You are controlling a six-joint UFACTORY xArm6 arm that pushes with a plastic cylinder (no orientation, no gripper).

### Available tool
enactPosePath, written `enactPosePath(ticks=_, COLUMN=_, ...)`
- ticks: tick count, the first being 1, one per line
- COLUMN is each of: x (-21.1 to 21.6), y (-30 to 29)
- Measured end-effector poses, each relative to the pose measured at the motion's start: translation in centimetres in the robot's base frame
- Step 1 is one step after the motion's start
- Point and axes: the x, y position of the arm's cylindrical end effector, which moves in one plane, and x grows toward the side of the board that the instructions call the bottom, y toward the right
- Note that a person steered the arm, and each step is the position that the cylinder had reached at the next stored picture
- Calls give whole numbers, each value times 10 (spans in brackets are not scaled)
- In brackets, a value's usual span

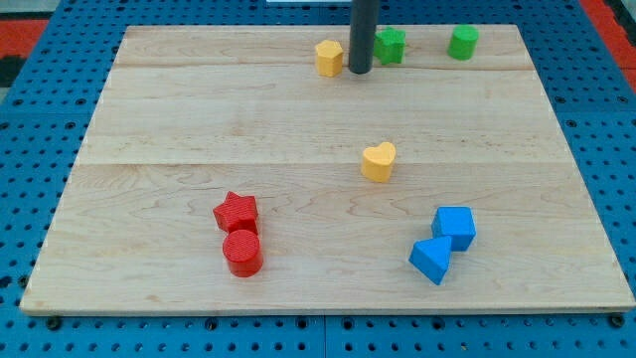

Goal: Move the heart to the bottom of the hexagon

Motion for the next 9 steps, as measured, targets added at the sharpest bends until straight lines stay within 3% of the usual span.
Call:
enactPosePath(ticks=1, x=-8, y=-34)
enactPosePath(ticks=2, x=-10, y=-31)
enactPosePath(ticks=3, x=35, y=30)
enactPosePath(ticks=4, x=65, y=161)
enactPosePath(ticks=5, x=118, y=214)
enactPosePath(ticks=6, x=166, y=127)
enactPosePath(ticks=7, x=184, y=87)
enactPosePath(ticks=9, x=157, y=-34)
